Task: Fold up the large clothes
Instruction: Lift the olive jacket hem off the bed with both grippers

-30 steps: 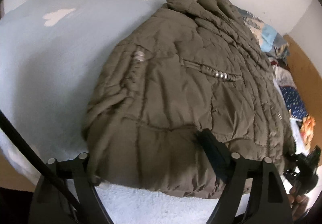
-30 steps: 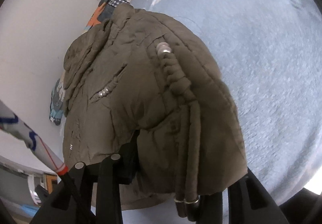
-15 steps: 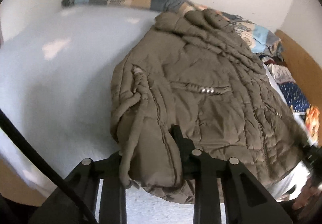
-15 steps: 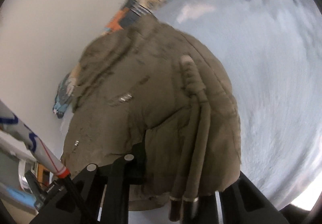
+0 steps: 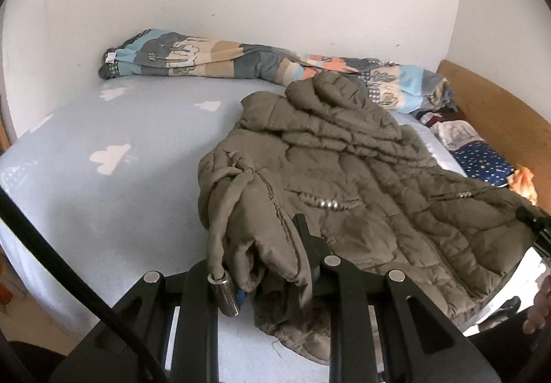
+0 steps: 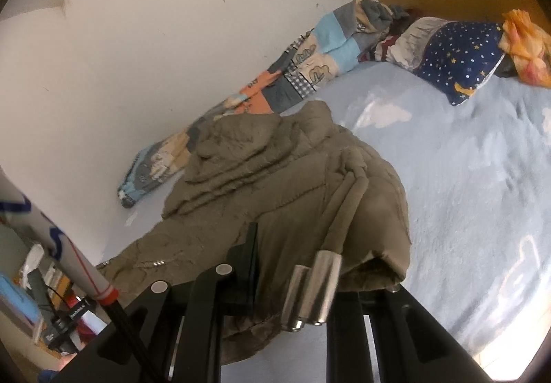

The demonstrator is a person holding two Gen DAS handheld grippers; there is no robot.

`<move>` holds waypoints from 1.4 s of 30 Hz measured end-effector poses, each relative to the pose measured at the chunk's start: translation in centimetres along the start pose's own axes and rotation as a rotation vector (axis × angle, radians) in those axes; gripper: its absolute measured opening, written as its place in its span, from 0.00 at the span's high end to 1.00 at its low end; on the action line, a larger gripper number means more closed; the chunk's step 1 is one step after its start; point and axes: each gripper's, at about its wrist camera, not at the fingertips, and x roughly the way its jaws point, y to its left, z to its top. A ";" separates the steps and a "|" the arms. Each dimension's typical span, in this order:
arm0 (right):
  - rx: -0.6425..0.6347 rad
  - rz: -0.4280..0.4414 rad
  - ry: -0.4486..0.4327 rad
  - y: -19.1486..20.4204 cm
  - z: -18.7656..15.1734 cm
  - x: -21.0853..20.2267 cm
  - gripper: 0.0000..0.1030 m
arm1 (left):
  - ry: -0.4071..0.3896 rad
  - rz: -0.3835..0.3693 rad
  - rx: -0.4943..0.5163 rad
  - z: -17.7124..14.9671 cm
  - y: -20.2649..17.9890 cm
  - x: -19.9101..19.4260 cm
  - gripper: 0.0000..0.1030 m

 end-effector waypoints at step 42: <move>0.062 -0.223 0.107 -2.8 27.6 37.5 0.83 | -0.091 0.031 -0.037 27.6 -1.6 20.6 0.22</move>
